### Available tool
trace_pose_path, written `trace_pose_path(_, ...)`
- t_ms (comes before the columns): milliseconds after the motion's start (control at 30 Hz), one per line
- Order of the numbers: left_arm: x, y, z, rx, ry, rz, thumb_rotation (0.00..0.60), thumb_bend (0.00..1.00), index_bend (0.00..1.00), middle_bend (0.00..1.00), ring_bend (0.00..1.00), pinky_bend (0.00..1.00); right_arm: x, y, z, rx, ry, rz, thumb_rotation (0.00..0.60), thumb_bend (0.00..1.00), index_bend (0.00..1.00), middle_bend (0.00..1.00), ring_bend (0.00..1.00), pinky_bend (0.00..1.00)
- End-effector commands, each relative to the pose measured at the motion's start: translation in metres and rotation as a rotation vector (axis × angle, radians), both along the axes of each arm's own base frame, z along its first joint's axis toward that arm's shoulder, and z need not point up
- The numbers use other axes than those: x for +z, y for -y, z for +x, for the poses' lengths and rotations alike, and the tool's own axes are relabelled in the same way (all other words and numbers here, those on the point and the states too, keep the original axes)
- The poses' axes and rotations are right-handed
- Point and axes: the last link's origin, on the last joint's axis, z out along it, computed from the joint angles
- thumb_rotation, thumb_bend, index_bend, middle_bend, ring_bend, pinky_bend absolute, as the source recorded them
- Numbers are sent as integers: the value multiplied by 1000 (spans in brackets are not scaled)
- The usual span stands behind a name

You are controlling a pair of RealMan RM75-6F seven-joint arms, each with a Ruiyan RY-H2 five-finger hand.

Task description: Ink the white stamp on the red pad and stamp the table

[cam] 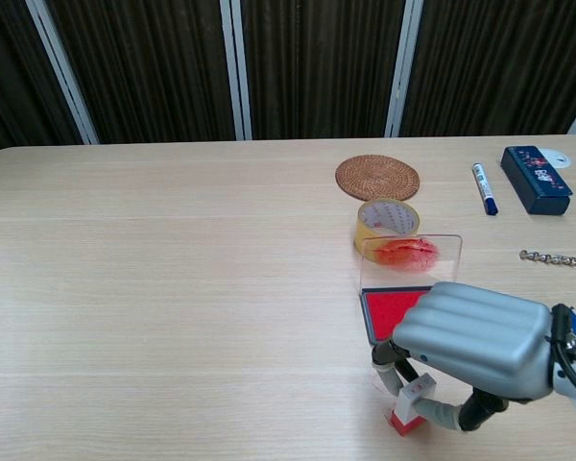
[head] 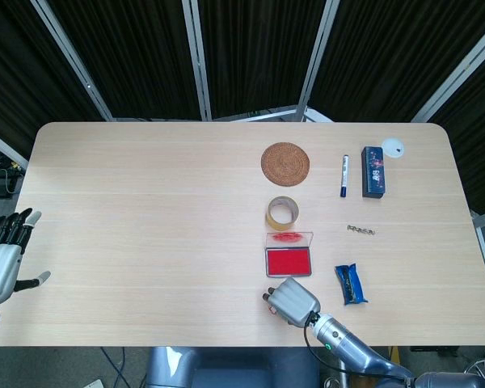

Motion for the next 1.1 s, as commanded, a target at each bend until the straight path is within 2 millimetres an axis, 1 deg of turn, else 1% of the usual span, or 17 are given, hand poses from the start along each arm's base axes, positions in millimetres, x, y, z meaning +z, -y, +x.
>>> trace_pose_path(33,0,0,0,0,1,0,600,0,0,0,0,0,1,1,1,-3,13,-4,600,392,516,528,799,1000)
trace_pose_path(200,0,0,0,1,3,1,600,0,0,0,0,0,10,6,9,-21,65,-26,600,412,523,533,800,1000)
trace_pose_path(433,1,0,1,-1,9,-1,600,0,0,0,0,0,37,25,27,-30,134,-93,600,422,525,536,800,1000)
trace_pose_path(533,2,0,0,-1,11,-1,600,0,0,0,0,0,46,34,30,-41,136,-120,600,429,527,539,800,1000)
trace_pose_path(633,2,0,0,1,12,-1,600,1,0,0,0,0,52,44,27,-61,126,-145,600,431,529,542,800,1000)
trace_pose_path(733,2,0,0,2,13,-4,600,0,0,0,0,0,53,53,21,-96,121,-161,600,432,531,543,799,1000)
trace_pose_path(967,1,-1,-1,5,9,-8,600,0,0,0,0,0,44,72,1,-194,106,-183,600,440,532,544,800,1000)
trace_pose_path(1100,0,-1,-1,10,5,-10,600,0,0,0,0,0,40,79,-6,-237,111,-194,600,446,535,549,800,1000)
